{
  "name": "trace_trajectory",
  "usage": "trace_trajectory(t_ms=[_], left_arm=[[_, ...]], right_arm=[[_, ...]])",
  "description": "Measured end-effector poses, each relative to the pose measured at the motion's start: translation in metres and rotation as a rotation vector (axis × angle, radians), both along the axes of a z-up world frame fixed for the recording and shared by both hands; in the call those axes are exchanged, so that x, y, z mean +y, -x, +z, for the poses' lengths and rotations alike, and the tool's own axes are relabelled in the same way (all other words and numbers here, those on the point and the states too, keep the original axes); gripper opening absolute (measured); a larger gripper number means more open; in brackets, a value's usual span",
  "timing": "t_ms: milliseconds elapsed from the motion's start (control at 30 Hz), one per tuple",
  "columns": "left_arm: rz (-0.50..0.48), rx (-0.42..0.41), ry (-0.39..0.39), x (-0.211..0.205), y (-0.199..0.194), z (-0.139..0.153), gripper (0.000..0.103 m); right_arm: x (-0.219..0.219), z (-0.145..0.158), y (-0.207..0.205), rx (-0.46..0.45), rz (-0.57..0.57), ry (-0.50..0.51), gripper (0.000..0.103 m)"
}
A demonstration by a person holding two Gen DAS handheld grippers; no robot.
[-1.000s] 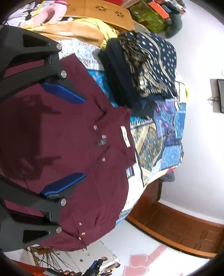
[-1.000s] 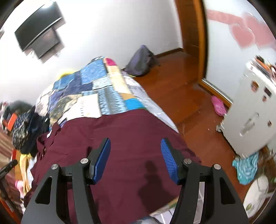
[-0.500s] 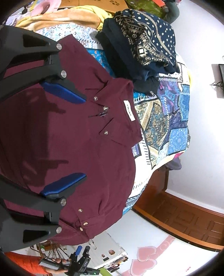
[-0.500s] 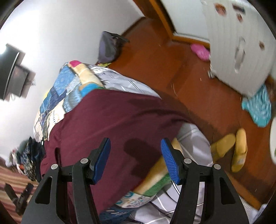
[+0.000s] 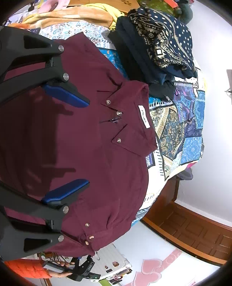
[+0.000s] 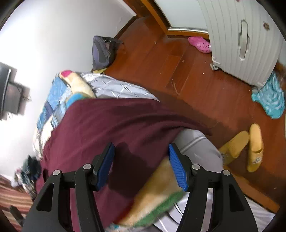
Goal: Fold large clothes
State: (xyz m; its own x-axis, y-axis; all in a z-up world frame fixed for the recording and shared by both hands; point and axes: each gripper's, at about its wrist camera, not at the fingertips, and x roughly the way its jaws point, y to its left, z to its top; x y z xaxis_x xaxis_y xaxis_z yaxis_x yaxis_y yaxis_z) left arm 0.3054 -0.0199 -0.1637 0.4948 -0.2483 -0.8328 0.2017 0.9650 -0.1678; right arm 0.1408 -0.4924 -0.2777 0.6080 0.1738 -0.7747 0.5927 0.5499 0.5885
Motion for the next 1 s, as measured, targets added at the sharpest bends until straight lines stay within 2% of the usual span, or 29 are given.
trace_trajectory(t_ms=[100, 167, 267, 433, 500, 633, 700, 800, 833, 933, 1000], left_arm=[[0.012, 0.006, 0.003, 0.004, 0.001, -0.001, 0.082], [0.022, 0.007, 0.008, 0.008, 0.002, -0.001, 0.082], [0.038, 0.004, 0.017, 0.013, 0.003, -0.001, 0.082], [0.046, 0.001, 0.031, 0.017, 0.006, 0.001, 0.082], [0.046, -0.004, 0.030, 0.017, 0.007, 0.001, 0.082], [0.040, -0.009, 0.041, 0.017, 0.010, 0.002, 0.082], [0.037, -0.017, 0.043, 0.017, 0.012, 0.003, 0.082], [0.028, -0.033, 0.040, 0.018, 0.017, 0.006, 0.082], [0.023, -0.037, 0.038, 0.018, 0.019, 0.007, 0.082], [0.016, -0.045, 0.028, 0.018, 0.020, 0.008, 0.082], [0.015, -0.046, 0.025, 0.017, 0.020, 0.007, 0.082]], right_arm=[[-0.002, -0.002, -0.006, -0.001, -0.013, 0.012, 0.044], [0.002, 0.005, -0.008, -0.004, -0.008, 0.077, 0.024], [0.009, 0.021, -0.012, -0.022, 0.019, 0.162, 0.011], [0.025, 0.058, -0.014, -0.159, 0.073, 0.249, 0.002], [0.039, 0.081, -0.016, -0.264, 0.144, 0.233, 0.002], [0.080, 0.122, -0.027, -0.356, 0.276, 0.308, 0.002], [0.096, 0.133, -0.032, -0.358, 0.308, 0.337, 0.002], [0.101, 0.130, -0.032, -0.314, 0.327, 0.327, 0.005], [0.099, 0.125, -0.031, -0.281, 0.322, 0.329, 0.012], [0.089, 0.106, -0.022, -0.181, 0.287, 0.321, 0.044], [0.077, 0.094, -0.011, -0.141, 0.251, 0.290, 0.046]])
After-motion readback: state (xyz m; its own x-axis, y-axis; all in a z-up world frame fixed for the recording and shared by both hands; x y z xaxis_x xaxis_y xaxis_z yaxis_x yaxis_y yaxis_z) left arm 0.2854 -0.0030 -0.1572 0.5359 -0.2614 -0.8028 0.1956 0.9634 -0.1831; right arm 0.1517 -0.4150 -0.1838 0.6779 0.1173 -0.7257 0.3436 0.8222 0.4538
